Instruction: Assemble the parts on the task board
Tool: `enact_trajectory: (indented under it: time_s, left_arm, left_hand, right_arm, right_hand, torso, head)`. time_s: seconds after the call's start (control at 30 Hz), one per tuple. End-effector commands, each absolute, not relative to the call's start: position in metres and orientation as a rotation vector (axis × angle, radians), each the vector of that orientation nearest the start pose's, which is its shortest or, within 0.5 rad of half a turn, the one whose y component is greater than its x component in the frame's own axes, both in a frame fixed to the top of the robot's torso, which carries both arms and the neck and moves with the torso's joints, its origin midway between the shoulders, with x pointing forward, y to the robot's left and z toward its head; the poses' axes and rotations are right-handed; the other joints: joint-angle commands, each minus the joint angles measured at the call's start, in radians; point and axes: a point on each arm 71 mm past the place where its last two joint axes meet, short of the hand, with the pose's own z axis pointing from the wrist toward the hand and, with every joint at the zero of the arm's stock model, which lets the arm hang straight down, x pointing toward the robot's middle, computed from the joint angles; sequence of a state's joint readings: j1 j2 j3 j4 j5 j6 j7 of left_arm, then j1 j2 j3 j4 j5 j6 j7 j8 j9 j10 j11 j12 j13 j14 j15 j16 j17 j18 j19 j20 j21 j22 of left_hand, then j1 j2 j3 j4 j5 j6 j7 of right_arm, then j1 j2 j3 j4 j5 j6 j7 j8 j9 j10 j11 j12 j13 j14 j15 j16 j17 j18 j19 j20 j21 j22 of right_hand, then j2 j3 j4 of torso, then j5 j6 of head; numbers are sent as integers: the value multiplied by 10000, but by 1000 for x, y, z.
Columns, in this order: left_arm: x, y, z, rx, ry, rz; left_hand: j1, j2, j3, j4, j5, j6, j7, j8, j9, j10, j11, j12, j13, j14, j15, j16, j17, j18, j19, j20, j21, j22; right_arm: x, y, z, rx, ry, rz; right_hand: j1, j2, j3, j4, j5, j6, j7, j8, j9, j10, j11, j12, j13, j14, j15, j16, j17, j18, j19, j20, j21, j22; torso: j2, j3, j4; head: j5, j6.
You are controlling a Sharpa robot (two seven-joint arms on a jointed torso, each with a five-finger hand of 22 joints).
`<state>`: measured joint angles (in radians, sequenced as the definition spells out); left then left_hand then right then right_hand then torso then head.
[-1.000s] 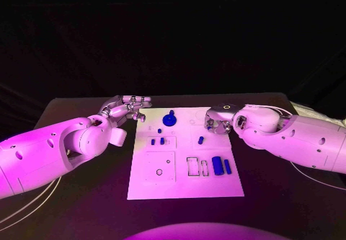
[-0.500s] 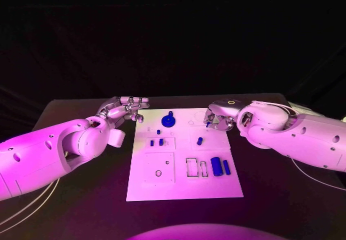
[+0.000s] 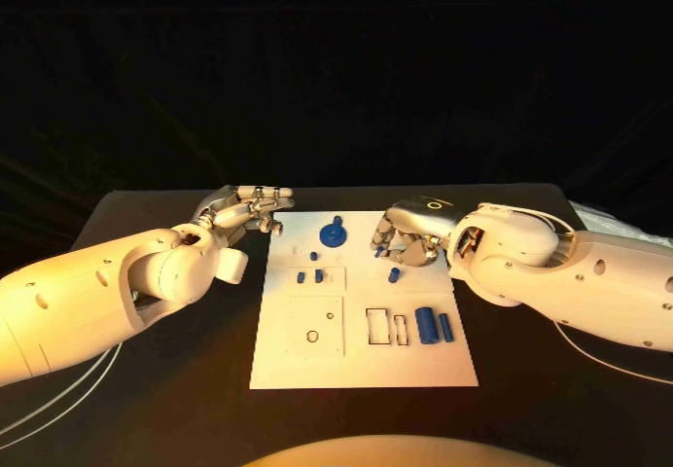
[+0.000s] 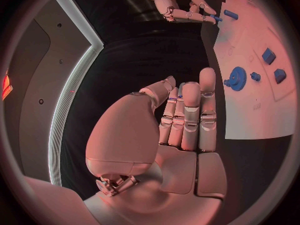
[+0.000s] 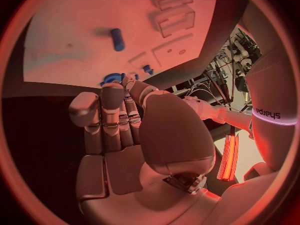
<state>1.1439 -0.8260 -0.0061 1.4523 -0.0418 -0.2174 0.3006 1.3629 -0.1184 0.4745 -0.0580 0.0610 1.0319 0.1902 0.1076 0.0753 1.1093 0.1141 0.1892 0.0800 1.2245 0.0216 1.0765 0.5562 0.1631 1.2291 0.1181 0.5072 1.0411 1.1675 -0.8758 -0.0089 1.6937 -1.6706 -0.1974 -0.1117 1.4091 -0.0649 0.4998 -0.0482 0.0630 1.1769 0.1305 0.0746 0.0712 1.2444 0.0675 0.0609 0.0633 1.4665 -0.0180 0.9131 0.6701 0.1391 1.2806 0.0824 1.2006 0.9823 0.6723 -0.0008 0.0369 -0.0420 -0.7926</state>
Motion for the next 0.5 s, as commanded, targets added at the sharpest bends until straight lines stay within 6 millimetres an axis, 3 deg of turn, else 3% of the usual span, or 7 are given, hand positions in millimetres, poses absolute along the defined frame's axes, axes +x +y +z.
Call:
enact_trajectory:
  time_s: [0.03, 0.27, 0.37, 0.4, 0.5]
  left_arm:
    - [494, 213, -202, -11475, 15200, -15467]
    - [493, 208, -201, -11448, 15264, -15569]
    - [492, 205, -201, -11436, 15310, -15624]
    - [492, 204, -201, -11430, 15324, -15646]
    - [492, 203, -201, -11421, 15353, -15684]
  left_hand:
    - [110, 16, -40, -38, -7, -72, -24, 32, -2, -90, -14, 31, -15, -70, 14, -48, -13, 188, 1, 18, -34, -14]
    - [120, 14, -44, -46, -5, -74, -23, 36, -1, -93, -13, 40, -14, -59, 14, -27, 24, 188, 2, 18, -38, -18]
    - [120, 13, -46, -47, -5, -74, -22, 37, -1, -92, -13, 43, -14, -37, 14, 3, 82, 188, 3, 18, -38, -18]
    - [120, 13, -46, -47, -5, -74, -22, 37, -1, -92, -13, 43, -14, -37, 14, 3, 82, 188, 3, 18, -38, -18]
    - [120, 13, -46, -47, -5, -74, -22, 37, -1, -92, -13, 43, -14, -37, 14, 3, 82, 188, 3, 18, -38, -18]
  right_arm:
    - [431, -141, -178, -4814, 16644, 7399]
    - [416, -111, -195, -5549, 16844, 7989]
    - [411, -102, -208, -5710, 17099, 8121]
    - [409, -99, -213, -5761, 17209, 8152]
    - [408, -95, -222, -5865, 17441, 8114]
  right_hand:
    - [-64, -2, 61, -23, 39, 33, 30, -63, 13, 4, -17, 35, -7, 68, -24, 81, 41, -205, 53, 16, 72, 38]
    - [-95, -11, 81, -28, 19, 28, 38, -66, 11, -7, -9, 33, -8, 74, -19, 149, 100, -218, 70, 23, 126, 107]
    - [-113, -10, 94, -29, 7, 18, 43, -70, 9, -20, -4, 30, -9, 77, -13, 195, 142, -220, 71, 25, 147, 131]
    - [-119, -9, 98, -30, 3, 14, 45, -72, 8, -25, -2, 29, -9, 80, -11, 220, 169, -221, 73, 26, 156, 142]
    - [-133, -9, 107, -32, -7, 5, 49, -75, 7, -37, 3, 27, -10, 84, -8, 259, 205, -224, 75, 28, 174, 161]
  torso:
    - [7, -10, 9]
    - [-6, -45, 2]
    - [2, -43, 8]
    - [10, -15, -21]
    - [12, -14, -19]
  head:
    - [157, -64]
    - [355, -158]
    - [435, -180]
    - [494, -200]
    - [542, -240]
